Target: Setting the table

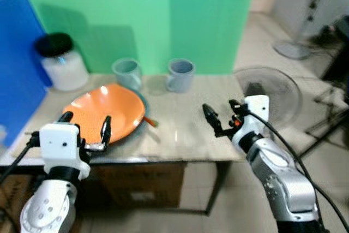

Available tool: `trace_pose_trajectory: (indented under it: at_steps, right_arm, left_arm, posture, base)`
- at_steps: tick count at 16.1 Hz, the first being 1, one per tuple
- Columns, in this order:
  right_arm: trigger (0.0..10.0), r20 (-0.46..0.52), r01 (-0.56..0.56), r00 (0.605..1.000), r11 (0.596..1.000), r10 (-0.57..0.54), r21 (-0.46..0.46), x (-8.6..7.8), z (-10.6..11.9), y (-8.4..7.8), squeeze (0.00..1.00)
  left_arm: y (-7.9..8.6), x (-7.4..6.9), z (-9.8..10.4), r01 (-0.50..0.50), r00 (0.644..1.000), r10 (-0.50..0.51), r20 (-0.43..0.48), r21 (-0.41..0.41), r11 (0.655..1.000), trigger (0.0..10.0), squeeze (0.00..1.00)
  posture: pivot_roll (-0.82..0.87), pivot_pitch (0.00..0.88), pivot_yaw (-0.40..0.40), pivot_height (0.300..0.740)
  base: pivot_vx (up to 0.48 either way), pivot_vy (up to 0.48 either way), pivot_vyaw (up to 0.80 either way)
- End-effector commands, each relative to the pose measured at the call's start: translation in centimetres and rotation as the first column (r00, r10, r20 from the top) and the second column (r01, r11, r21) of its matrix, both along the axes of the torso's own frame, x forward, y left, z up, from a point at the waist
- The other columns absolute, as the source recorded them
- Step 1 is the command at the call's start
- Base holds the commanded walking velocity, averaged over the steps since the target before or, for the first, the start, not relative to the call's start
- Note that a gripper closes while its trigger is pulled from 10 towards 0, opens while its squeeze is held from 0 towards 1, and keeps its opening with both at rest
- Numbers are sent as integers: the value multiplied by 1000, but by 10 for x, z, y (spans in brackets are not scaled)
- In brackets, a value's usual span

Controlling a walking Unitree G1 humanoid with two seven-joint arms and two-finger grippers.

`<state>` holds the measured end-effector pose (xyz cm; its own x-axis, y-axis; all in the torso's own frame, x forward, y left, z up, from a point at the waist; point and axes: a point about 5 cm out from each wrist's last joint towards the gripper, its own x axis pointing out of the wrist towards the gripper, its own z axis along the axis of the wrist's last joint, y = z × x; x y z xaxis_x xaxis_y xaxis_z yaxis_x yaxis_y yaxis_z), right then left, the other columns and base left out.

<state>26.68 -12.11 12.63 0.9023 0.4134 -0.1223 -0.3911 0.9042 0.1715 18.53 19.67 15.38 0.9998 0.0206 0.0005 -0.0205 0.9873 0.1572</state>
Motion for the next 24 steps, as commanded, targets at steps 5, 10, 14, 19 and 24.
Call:
trace_pose_trajectory:
  at_steps: [5, 10, 14, 19, 24]
  right_arm:
    - [10000, 16, -150, 989, 989, 150, -4, -3, 5, 19, 0]
    - [10000, -26, -201, 979, 979, 202, 34, -1, 7, 23, 0]
    - [10000, -106, -213, 969, 972, 223, 102, 6, 11, 25, 867]
    - [10000, -257, -230, 927, 955, 273, 185, 25, 24, 23, 1000]
    - [10000, -418, -191, 883, 977, 213, 95, 34, 8, 18, 0]
  left_arm:
    - [3, -3, 3, 7, 1000, -7, -1, 43, 999, 10000, 0]
    - [-7, -1, 6, 102, 995, -101, -8, 49, 994, 10000, 0]
    - [-19, 0, 9, 244, 970, -244, -17, 30, 969, 10000, 0]
    - [-34, -10, 10, 521, 846, -525, -98, -61, 851, 10000, 0]
    - [-38, -14, 9, 582, 797, -590, -128, -94, 807, 10000, 0]
  posture:
    - [23, 0, 7, 740]
    - [19, 0, 6, 740]
    - [10, 0, 6, 740]
    - [2, 0, -3, 740]
    - [-3, 0, -9, 740]
  base:
    - [322, 0, 756]
    - [193, 0, 320]
    - [0, 0, 0]
    - [0, 0, 0]
    - [0, 0, 0]
